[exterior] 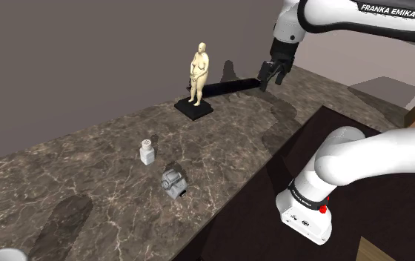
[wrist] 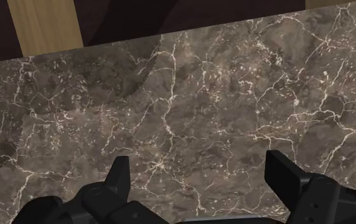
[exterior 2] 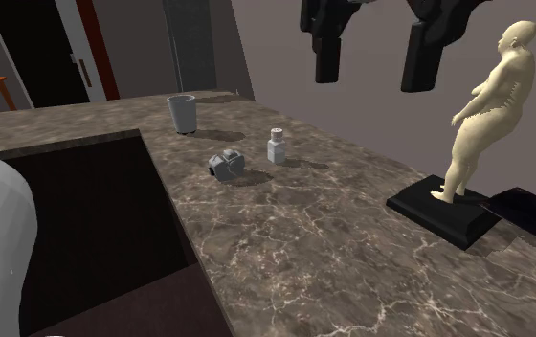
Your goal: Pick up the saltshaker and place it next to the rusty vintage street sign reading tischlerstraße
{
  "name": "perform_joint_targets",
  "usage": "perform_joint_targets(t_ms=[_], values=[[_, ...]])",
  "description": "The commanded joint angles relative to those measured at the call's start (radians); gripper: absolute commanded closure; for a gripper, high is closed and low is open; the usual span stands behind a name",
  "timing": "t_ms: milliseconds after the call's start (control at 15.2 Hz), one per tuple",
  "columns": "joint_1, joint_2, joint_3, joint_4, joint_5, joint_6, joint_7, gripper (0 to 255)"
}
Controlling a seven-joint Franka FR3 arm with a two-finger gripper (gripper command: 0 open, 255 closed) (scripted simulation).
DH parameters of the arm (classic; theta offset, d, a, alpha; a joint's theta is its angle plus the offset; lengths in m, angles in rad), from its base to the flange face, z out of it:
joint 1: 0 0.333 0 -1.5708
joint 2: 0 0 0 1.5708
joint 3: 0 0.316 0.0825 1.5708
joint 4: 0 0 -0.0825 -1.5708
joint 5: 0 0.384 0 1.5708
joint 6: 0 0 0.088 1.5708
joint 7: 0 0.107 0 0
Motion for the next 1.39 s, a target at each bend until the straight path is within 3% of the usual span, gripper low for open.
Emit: perform_joint_targets(t_ms=[0,726,1320], values=[[0.000,0.000,0.000,0.000,0.000,0.000,0.000,0],[0.080,0.243,0.196,0.045,0.104,0.187,0.198,0],[0.116,0.517,0.347,0.185,0.101,0.312,0.367,0]])
